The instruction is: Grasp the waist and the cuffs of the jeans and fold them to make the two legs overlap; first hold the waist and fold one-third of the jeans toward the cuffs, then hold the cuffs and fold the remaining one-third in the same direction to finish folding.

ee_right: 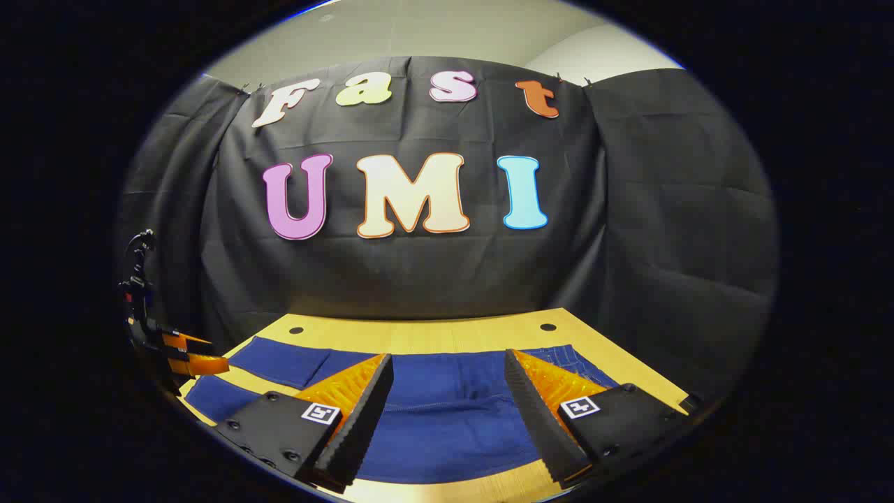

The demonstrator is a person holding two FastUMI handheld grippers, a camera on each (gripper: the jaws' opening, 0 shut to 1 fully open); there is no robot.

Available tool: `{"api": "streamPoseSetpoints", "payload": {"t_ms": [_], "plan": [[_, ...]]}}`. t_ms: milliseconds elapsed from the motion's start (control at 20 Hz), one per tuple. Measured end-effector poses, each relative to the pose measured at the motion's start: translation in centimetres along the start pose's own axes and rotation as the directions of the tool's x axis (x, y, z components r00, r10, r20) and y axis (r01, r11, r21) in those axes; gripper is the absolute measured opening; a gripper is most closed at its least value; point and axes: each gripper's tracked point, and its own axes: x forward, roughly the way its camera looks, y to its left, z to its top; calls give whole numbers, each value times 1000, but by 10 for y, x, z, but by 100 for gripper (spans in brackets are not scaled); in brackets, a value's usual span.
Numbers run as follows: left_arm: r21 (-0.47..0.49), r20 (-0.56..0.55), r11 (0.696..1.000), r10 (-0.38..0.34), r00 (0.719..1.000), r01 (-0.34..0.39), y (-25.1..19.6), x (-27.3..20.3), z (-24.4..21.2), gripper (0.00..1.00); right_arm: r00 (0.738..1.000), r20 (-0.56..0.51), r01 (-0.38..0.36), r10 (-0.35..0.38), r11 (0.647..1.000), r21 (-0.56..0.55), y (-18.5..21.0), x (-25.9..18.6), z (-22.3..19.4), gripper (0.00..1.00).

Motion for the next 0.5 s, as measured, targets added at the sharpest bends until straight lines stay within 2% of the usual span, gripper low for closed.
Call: {"api": "streamPoseSetpoints", "payload": {"t_ms": [50,100,150,250,350,400,500], "plan": [[20,-15,1000,-14,1000,15,-1,0,-3,95,1000,-6,0,0,1000,-5,-1,-1,-3,98],[42,-33,999,-32,999,33,-1,0,-8,95,1000,-11,-2,2,1000,-7,-1,-2,-5,95],[66,-53,996,-53,997,56,-3,-1,-13,95,1000,-18,-6,6,1000,-4,0,-3,-7,100],[113,-105,985,-119,987,131,-11,-2,-30,96,999,-34,-14,15,1000,11,1,-5,-14,98],[168,-181,964,-176,967,207,-19,-6,-52,96,998,-58,-22,23,999,24,3,-5,-22,98],[196,-218,950,-198,956,242,-21,-9,-64,96,997,-68,-27,28,999,27,4,-5,-25,95],[235,-298,924,-228,927,303,-21,-16,-86,95,996,-84,-36,39,999,33,8,-5,-29,98]]}}
